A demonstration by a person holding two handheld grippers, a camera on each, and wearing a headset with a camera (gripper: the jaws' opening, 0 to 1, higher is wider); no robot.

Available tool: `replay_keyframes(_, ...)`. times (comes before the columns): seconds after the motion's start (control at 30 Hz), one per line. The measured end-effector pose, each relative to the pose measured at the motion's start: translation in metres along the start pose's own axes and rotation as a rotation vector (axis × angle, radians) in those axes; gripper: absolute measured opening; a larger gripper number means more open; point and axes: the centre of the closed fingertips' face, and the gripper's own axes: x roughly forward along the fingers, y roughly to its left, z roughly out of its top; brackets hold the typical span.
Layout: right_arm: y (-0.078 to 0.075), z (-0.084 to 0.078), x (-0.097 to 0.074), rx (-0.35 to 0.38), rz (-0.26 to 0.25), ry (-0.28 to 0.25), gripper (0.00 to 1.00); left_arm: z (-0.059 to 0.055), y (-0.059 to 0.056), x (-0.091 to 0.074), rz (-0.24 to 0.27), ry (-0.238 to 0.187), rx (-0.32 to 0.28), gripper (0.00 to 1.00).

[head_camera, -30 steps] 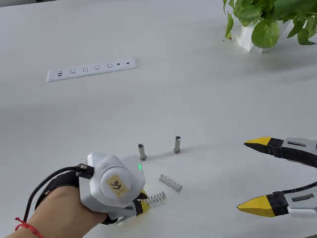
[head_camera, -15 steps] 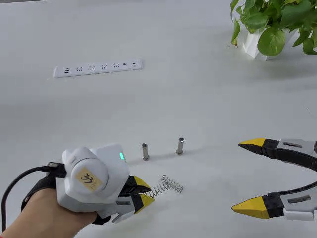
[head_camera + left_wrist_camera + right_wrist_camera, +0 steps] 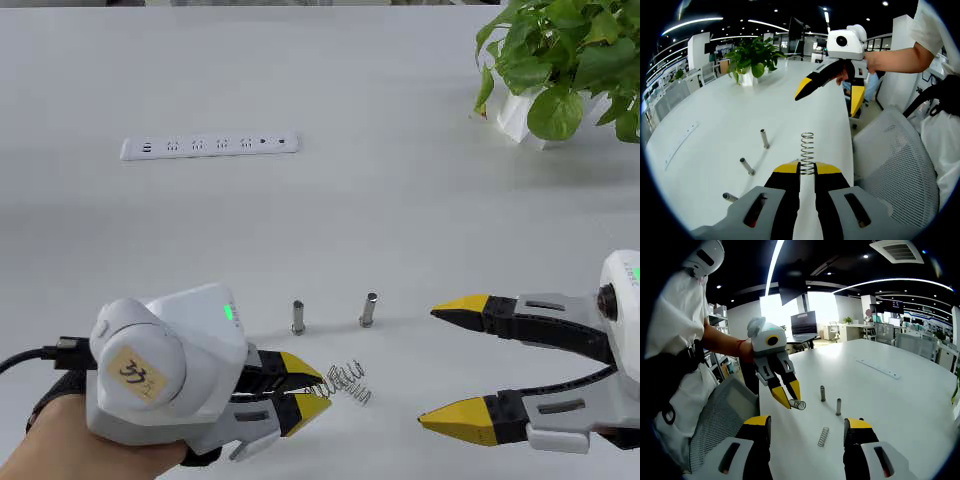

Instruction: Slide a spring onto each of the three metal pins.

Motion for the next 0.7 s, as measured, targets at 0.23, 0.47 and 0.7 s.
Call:
replay_keyframes(0.23,0.013,0.020,0.017,-0.014,0.063,-0.011,0.47,0.011,-0.003,-0.008,-0.010,-0.051,0.014,0.06)
replay_keyframes(0.47,0.017,0.031,0.025,-0.008,0.102,-0.033,0.39,0.022,-0.004,-0.015,-0.013,-0.112,0.007,0.06)
replay_keyframes(0.7,0.017,0.041,0.029,0.014,0.115,-0.056,0.29,0.031,-0.003,-0.021,-0.015,-0.160,-0.004,0.06)
